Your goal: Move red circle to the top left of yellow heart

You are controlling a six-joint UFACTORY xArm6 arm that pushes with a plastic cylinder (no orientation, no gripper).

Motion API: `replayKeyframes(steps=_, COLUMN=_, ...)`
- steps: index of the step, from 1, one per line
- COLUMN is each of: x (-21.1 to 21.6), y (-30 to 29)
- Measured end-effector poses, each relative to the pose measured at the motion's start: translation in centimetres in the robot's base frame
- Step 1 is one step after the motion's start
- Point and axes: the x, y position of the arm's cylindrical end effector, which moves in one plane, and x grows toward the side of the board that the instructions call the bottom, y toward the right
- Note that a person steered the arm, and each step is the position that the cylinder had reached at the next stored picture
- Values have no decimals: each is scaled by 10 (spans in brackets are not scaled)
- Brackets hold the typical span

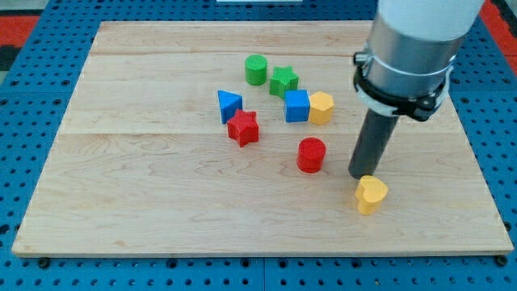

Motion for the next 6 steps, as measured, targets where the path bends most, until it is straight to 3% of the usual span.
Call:
replayKeyframes(steps=1, x=-51, y=23)
replayKeyframes(steps=2, x=-96, y=-1)
replayKeyframes(steps=3, x=-67, y=-56)
replayKeyframes(steps=4, x=-27, y=-55)
replayKeyframes(steps=6, x=4, y=-110)
